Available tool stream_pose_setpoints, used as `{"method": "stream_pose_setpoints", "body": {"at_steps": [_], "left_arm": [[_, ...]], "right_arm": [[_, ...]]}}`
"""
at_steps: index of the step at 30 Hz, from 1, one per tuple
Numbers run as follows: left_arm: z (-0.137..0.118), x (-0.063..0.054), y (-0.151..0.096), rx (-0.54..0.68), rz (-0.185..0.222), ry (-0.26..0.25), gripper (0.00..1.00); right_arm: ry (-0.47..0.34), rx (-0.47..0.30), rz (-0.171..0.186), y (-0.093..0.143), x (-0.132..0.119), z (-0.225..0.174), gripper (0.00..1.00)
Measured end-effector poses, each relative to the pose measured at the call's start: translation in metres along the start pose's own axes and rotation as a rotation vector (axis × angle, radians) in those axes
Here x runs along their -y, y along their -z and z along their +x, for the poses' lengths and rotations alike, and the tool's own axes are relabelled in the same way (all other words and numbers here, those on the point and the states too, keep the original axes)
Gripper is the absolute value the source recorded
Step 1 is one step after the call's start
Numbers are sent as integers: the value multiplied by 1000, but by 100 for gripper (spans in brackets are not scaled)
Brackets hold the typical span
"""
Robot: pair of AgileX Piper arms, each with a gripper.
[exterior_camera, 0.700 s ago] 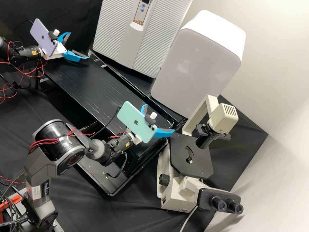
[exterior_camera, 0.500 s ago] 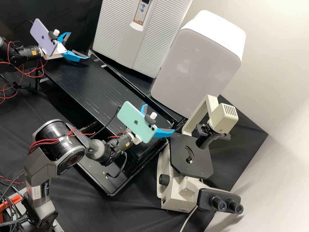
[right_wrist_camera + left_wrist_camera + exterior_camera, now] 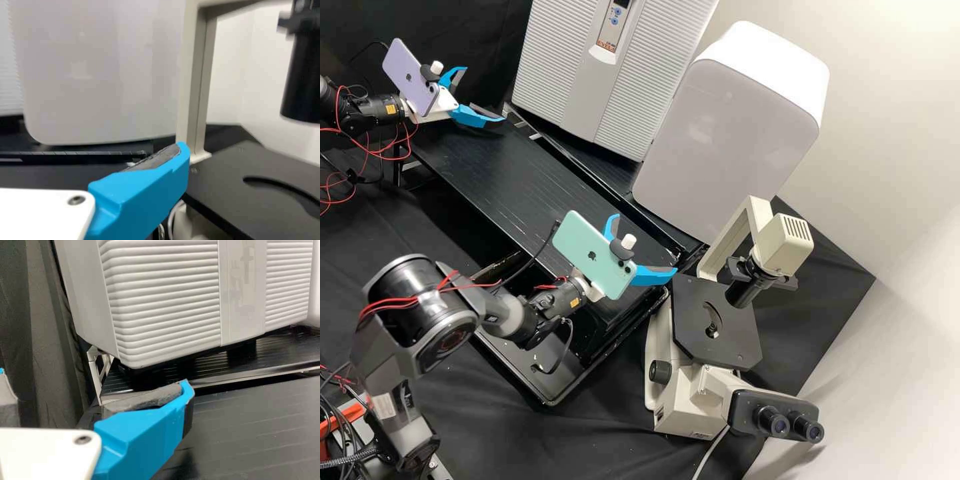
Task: Place the petri dish on the microscope
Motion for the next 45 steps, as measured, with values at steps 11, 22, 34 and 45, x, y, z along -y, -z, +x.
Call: {"method": "stream_pose_setpoints", "body": {"at_steps": [11, 22, 34, 45], "left_arm": [[0, 0, 0, 0, 0, 0, 100], [0, 0, 0, 0, 0, 0, 100], [0, 0, 0, 0, 0, 0, 100], [0, 0, 0, 0, 0, 0, 100]], "right_arm": [[51, -115, -15, 19, 23, -28, 100], [127, -8, -10, -4, 47, -33, 100], [147, -14, -50, 0, 53, -26, 100], [168, 15, -64, -2, 53, -21, 100]]}}
